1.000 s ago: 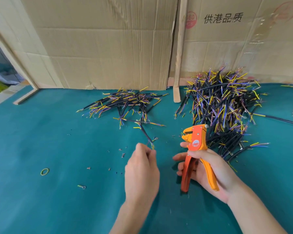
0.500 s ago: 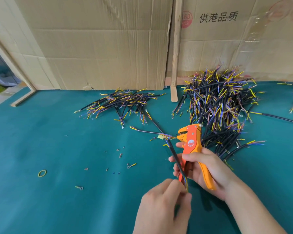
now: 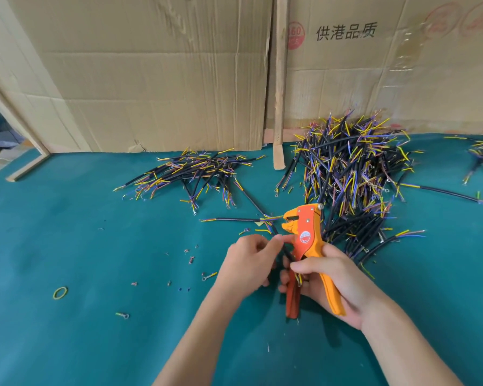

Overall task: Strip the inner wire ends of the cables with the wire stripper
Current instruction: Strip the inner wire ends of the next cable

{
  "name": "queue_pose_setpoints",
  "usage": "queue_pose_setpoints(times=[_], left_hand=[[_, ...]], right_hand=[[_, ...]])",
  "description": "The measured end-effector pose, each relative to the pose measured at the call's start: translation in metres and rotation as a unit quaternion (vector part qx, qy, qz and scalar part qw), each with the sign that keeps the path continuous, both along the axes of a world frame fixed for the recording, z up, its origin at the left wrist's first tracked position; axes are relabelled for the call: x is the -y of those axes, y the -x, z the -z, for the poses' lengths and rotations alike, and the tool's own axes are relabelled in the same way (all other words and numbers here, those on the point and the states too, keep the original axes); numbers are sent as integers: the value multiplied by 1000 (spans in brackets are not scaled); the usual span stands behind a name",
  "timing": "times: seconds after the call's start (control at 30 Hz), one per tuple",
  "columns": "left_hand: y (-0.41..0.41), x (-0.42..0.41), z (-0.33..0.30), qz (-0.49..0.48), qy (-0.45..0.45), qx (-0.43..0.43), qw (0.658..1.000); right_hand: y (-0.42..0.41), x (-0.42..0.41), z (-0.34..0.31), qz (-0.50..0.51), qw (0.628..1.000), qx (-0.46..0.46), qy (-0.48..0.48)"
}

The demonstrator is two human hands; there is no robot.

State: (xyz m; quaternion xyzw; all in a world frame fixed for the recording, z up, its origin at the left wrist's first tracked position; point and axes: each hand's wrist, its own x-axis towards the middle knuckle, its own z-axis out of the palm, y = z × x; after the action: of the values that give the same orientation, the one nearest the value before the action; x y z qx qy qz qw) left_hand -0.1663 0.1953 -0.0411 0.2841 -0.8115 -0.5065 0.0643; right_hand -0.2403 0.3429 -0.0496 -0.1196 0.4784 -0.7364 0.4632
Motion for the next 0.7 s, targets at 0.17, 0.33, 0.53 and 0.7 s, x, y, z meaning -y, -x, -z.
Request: queue_pose_setpoints(times=[0.17,0.33,0.53,0.7], left_hand=[[19,0,4,-2,-104,-32,994],[35,30,3,-121,-124,-69,982],[57,99,-30,-194,103,7,976],[53,99,-45,-137,268,103,948]], right_hand=[[2,-1,3,4,1000,10,7],[2,0,2,-10,1000,14,16],[4,-2,1,-24,1000,7,12],[3,-2,-1,-19,1000,17,9]])
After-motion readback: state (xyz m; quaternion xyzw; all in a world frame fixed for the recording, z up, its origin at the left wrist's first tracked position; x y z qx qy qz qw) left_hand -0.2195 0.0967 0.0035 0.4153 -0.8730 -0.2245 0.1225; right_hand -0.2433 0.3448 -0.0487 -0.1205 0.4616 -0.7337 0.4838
